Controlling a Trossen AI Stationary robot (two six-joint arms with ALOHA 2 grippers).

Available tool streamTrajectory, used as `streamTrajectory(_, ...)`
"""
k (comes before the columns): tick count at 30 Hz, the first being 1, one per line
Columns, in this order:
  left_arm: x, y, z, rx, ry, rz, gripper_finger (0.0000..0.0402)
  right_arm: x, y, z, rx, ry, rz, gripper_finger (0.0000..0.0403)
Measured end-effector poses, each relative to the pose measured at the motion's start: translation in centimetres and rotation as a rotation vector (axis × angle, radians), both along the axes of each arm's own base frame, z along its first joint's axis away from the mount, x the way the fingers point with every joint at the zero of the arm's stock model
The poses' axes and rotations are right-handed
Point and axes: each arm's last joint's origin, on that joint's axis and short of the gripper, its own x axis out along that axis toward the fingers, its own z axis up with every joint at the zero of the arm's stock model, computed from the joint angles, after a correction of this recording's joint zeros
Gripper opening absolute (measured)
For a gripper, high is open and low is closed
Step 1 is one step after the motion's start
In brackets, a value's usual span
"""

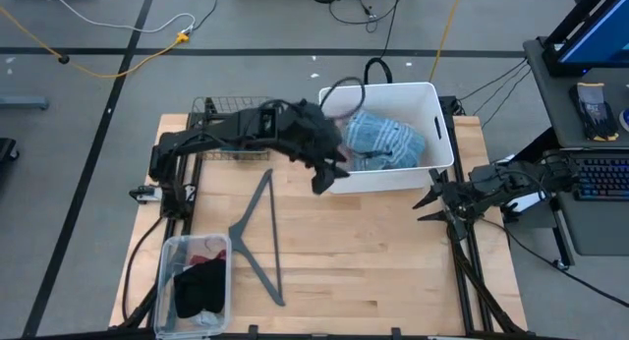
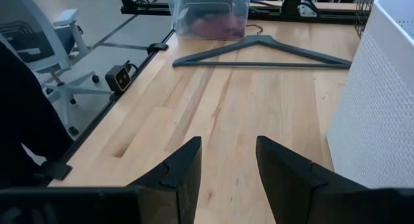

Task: Pick & Place Cloths
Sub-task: Return to Home Position

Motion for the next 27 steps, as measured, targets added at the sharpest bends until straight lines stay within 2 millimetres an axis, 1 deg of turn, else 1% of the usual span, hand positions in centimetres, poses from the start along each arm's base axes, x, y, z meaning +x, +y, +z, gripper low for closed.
streamTrajectory(3,-0.4,-1.5,0.1,0.027,0.025,-0.008,0.0216,0.0,0.0,0.0,-0.009,-0.001,0.001,0.0139)
streamTrajectory(7,-0.4,-3.0,0.1,0.047,0.021,-0.041,0.0216,-0.1,0.0,0.0,-0.009,-0.004,0.000,0.0139)
streamTrajectory(12,-0.4,-3.6,0.1,0.060,0.023,-0.036,0.0216,-0.2,0.0,0.0,-0.008,-0.002,0.002,0.0139)
streamTrajectory(15,-0.4,-3.9,0.1,0.066,0.024,-0.013,0.0216,0.0,0.0,-0.6,0.010,0.017,0.011,0.0139)
streamTrajectory(20,-0.4,-5.6,0.0,0.101,0.020,0.024,0.0216,0.1,0.4,-0.7,0.035,0.007,0.067,0.0139)
streamTrajectory(23,0.3,-6.3,-0.8,0.100,-0.017,0.040,0.0216,0.1,0.5,-0.8,0.034,0.011,0.081,0.0139)
streamTrajectory(27,1.8,-6.9,-2.8,0.062,-0.080,0.014,0.0216,0.1,0.6,-0.8,0.027,0.011,0.056,0.0139)
